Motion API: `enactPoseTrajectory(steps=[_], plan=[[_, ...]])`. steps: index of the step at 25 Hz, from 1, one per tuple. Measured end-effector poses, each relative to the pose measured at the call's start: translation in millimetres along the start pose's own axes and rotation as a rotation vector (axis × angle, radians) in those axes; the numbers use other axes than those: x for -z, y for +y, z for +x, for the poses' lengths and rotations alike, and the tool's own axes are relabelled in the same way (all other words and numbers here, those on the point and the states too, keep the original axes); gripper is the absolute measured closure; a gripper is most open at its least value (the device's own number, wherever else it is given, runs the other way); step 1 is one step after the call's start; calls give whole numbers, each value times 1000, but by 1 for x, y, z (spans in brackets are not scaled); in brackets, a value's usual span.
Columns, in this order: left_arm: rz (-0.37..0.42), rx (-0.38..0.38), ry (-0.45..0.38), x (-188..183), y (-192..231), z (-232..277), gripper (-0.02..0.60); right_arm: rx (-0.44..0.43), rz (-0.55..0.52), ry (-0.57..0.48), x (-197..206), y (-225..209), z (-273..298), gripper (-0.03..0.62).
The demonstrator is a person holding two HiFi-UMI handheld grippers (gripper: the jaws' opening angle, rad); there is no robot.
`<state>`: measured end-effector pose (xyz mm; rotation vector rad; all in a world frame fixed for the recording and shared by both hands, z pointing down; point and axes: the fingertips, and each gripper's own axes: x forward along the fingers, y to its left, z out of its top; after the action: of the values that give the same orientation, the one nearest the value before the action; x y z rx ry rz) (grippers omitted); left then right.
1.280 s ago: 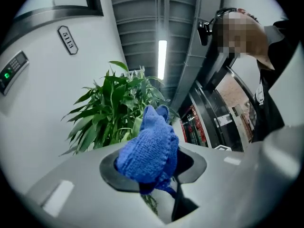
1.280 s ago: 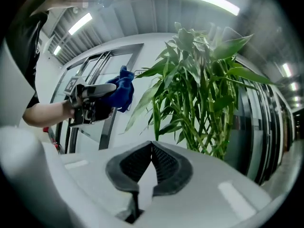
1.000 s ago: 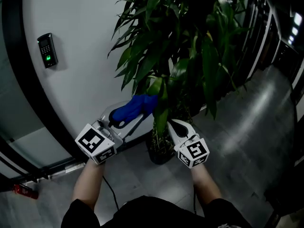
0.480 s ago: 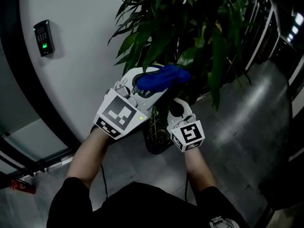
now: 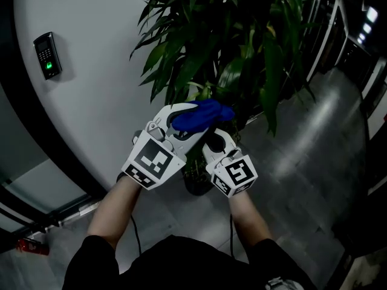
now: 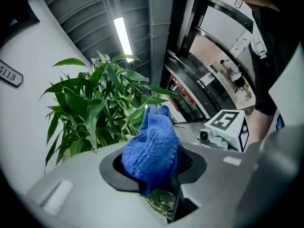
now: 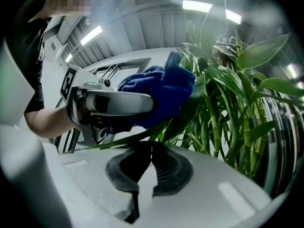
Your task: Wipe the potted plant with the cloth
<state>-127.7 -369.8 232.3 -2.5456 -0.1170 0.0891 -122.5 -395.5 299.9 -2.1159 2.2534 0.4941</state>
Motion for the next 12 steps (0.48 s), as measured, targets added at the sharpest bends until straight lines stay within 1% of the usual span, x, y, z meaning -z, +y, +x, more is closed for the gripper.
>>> enactPoseTrajectory(steps=[5, 12], plan=[[-3, 14, -2, -4, -5, -10, 425, 0, 103, -41, -2, 0, 1, 591], [0, 27, 3, -3, -18, -21, 425, -2, 67, -54, -3, 8, -2, 591]])
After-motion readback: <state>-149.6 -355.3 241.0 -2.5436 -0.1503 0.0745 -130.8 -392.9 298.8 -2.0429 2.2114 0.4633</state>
